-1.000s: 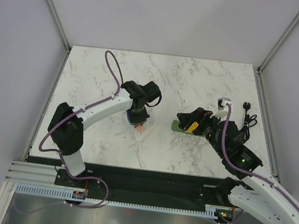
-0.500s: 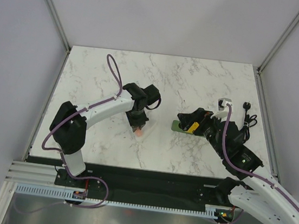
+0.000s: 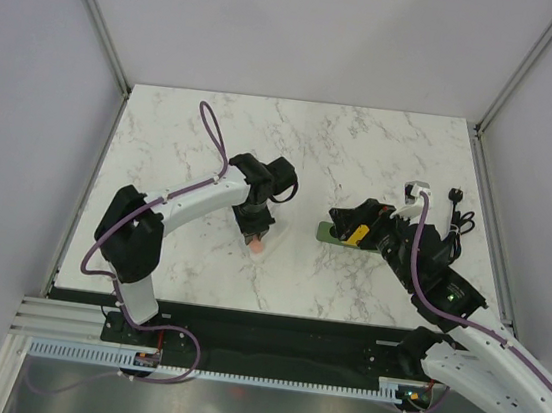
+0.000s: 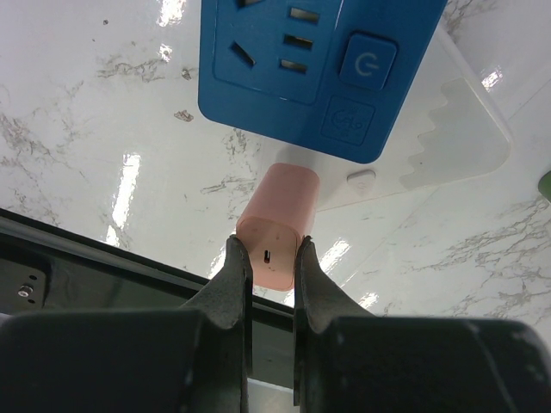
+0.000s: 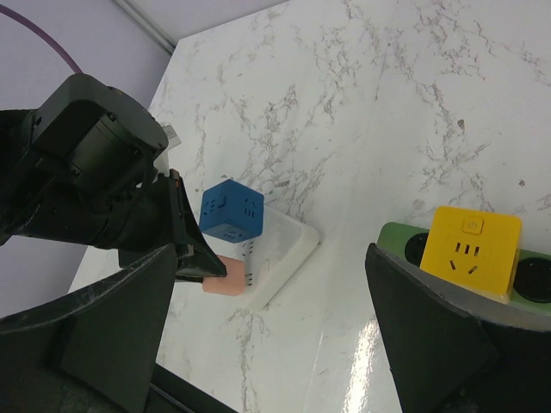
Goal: Insert the plug
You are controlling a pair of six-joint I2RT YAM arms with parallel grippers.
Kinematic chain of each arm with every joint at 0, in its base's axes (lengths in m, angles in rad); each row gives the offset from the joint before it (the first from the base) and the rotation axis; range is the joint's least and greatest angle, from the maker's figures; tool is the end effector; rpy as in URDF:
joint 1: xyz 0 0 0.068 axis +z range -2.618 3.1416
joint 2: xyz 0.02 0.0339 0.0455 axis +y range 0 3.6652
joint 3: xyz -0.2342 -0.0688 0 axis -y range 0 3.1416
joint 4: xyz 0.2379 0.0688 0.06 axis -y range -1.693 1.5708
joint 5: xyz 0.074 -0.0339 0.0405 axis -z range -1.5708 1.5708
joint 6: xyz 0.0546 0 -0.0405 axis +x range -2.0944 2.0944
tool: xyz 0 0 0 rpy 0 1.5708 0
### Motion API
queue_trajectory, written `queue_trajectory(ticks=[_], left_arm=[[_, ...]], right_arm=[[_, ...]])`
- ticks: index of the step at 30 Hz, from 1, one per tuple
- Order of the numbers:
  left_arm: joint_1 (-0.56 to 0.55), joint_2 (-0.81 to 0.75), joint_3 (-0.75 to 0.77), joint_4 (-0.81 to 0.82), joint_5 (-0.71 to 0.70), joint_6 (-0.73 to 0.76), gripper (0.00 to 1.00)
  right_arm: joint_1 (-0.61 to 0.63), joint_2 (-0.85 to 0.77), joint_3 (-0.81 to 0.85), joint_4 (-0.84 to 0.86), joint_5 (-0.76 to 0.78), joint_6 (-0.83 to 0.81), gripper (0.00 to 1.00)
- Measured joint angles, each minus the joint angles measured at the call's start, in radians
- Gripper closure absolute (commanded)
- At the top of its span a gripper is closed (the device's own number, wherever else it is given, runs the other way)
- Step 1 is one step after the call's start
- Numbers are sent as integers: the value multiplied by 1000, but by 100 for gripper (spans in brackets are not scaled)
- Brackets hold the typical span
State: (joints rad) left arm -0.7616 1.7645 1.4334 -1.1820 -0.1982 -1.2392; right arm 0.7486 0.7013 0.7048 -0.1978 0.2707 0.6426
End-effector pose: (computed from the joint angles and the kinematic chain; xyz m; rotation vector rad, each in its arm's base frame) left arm 0.2368 -0.2109 0.1954 -0.7042 2.8570 0.0865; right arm 0.1587 0.1275 0.3010 0.1066 1.8197 0.7653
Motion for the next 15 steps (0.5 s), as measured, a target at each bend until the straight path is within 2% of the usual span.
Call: queue_trajectory(ticks=[15], left_arm=[[-17,10,17,-1,9,0,98]], right_arm=[[0,0,0,-2,1,-4,2]])
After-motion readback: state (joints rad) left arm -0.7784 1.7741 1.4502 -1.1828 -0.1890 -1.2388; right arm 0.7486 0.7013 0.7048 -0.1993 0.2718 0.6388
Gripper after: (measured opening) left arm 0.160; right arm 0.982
